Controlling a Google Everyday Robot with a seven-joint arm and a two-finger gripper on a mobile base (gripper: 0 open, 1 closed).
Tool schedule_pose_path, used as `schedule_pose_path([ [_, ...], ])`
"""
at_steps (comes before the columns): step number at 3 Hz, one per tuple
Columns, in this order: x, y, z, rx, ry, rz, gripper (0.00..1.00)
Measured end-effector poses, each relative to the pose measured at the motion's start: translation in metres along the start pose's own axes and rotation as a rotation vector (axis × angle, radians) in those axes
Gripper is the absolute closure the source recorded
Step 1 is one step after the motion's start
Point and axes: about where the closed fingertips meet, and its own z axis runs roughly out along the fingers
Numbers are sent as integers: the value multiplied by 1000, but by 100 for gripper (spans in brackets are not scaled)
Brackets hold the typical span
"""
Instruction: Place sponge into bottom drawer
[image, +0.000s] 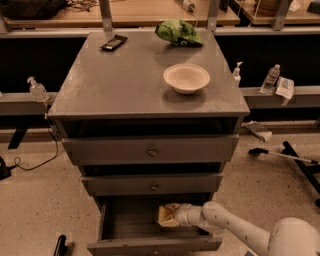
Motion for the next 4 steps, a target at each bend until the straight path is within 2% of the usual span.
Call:
schedule_pose_path([
  [2, -1, 3, 4, -7, -2, 1, 12],
  [3, -2, 5, 5, -10, -3, 1, 0],
  [4, -2, 5, 5, -10, -3, 1, 0],
])
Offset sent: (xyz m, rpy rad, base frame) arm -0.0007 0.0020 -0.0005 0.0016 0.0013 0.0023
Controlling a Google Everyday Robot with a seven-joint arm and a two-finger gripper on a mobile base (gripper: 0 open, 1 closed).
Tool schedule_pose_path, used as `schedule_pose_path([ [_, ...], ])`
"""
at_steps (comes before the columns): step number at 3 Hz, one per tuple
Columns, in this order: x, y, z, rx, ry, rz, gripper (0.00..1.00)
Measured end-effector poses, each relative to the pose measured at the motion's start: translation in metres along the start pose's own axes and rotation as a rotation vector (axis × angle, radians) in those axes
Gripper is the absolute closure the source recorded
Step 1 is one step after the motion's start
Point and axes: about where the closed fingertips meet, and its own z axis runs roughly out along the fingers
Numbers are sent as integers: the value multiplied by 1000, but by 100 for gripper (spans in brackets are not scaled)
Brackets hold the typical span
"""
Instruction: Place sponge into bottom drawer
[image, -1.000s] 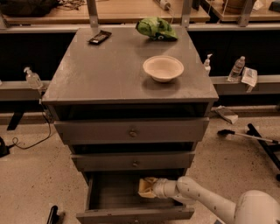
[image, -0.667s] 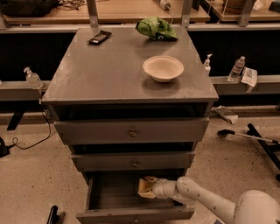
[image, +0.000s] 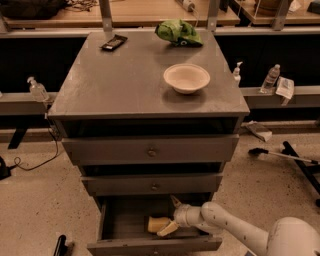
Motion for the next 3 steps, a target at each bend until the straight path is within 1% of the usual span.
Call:
schedule_pose_path([
  [1, -8, 3, -8, -5, -61, 4, 0],
  [3, -10, 4, -9, -4, -73, -3, 0],
])
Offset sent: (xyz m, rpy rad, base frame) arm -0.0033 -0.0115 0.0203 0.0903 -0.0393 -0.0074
